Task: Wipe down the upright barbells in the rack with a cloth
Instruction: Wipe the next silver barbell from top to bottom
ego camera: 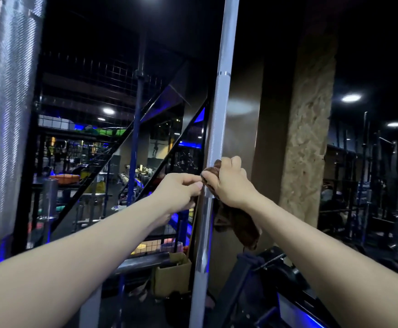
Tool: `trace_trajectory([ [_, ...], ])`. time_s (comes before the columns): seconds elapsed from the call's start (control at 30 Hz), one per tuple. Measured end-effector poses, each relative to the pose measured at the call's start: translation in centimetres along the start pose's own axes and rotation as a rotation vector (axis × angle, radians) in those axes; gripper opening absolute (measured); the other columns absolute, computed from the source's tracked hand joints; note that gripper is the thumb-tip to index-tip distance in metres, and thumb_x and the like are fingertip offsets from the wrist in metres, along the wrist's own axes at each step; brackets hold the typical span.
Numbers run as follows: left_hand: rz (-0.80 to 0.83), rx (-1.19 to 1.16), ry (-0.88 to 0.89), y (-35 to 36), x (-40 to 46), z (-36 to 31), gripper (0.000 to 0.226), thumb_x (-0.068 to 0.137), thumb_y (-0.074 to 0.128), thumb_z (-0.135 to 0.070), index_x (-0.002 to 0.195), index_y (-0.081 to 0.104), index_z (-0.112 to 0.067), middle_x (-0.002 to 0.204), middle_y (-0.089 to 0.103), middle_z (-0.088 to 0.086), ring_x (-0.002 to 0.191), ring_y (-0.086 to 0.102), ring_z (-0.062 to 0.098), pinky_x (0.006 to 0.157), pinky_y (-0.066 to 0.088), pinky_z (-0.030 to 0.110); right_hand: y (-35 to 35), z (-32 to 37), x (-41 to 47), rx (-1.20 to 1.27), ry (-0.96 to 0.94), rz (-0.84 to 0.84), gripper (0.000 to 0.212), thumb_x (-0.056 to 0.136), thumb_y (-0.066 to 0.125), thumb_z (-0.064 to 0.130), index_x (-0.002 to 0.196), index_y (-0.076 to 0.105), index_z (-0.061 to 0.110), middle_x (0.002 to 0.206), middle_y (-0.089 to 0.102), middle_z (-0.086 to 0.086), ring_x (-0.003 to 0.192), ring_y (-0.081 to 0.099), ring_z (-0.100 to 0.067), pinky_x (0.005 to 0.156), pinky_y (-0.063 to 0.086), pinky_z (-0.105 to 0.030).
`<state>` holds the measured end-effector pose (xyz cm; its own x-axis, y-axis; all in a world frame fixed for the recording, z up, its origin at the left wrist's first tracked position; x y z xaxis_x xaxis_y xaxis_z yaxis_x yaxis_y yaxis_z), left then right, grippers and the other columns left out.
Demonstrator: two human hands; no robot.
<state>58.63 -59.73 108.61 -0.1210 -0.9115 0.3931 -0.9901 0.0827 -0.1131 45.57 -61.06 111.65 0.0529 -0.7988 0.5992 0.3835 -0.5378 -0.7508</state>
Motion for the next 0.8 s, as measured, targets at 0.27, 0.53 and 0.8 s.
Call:
trace_trajectory([
  [0.27,-0.023,0.143,0.001,2.9,-4.2,-2.1,0.019,0.096,0.053,-0.012,0.111,0.064,-0.01,0.09,0.062,0.004,0.079,0.058,0.01,0.072,0.051,0.024,-3.9,-4.3,-3.9,0.703,-0.097,0.097,0.039,0.099,0.047,0.022,0.06,0.05,0.016,0.061,0.048,-0.008,0.059,0.042,-0.013,0.059,0.035,-0.028],
  [0.53,0.095,0.128,-0.046,11.1,-6.9,-0.9,0.033,0.086,0.068,-0.026,0.118,0.058,-0.022,0.1,0.063,0.004,0.093,0.06,0.019,0.095,0.049,0.034,-6.9,-10.2,-10.8,1.43,0.232,0.388,0.049,0.088,0.048,0.036,0.114,0.063,-0.003,0.104,0.069,-0.021,0.089,0.066,-0.028,0.089,0.051,-0.037],
  [0.8,0.115,-0.215,-0.361,17.1,-10.4,3.4,0.011,0.093,0.056,-0.008,0.085,0.064,-0.006,0.089,0.067,0.014,0.072,0.062,0.021,0.077,0.052,0.031,-6.3,-16.2,-16.0,1.574,0.427,0.44,0.047,0.09,0.045,0.027,0.125,0.057,-0.001,0.108,0.064,-0.019,0.091,0.064,-0.027,0.089,0.051,-0.036],
])
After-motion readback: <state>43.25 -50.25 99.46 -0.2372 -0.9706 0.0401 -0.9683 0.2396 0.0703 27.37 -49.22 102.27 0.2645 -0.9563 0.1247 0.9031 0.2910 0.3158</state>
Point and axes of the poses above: each hand's wrist, its own x-axis towards the middle knuckle, its own y-axis out of the palm, z = x × y, the point moved 3 cm from there along x, towards the middle knuckle
